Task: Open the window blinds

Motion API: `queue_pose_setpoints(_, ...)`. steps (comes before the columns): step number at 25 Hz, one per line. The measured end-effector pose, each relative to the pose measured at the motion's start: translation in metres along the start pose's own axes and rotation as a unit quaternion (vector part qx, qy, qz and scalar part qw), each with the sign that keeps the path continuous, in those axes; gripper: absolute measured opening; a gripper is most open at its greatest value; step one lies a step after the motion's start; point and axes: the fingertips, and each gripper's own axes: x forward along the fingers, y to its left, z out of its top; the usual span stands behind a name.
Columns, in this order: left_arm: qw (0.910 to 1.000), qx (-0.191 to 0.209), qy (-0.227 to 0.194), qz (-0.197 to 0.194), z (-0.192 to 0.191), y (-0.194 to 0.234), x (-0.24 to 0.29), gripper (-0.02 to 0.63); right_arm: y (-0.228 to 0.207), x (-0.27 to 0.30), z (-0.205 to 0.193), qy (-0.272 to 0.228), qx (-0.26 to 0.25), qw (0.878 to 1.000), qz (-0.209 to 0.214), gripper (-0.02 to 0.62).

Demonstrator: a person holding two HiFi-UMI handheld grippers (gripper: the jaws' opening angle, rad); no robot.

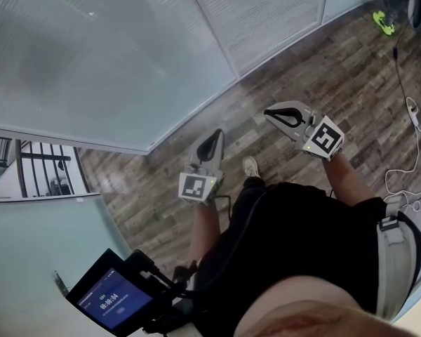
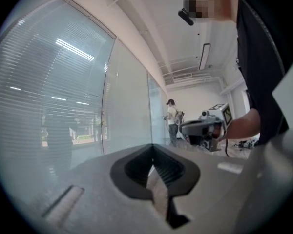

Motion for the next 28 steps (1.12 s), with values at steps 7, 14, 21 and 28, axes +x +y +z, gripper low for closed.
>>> queue_pose_setpoints(7,0.9999,0.004,-0.012,-0.009,-0.014,0.076,0.033,0.003,-0.042,0.060,-0.003,0.018,-0.012,1.000,-0.002,0.005)
queue_pose_setpoints(14,0.9986,0.006,-0.019,-0.049,-0.003,0.106,0.060,0.003,-0.070,0.083,0.001,0.031,-0.018,0.999,-0.039,0.006)
queue_pose_setpoints(21,0.9965,0.010,-0.013,-0.082,0.003,0.185,0.102,0.003,-0.118,0.139,-0.006,0.048,-0.005,0.996,-0.068,0.006)
queue_pose_setpoints(28,0.9942,0.029,-0.037,-0.096,-0.005,0.212,0.108,0.003,-0.128,0.163,-0.013,0.048,-0.014,0.995,-0.089,0.006)
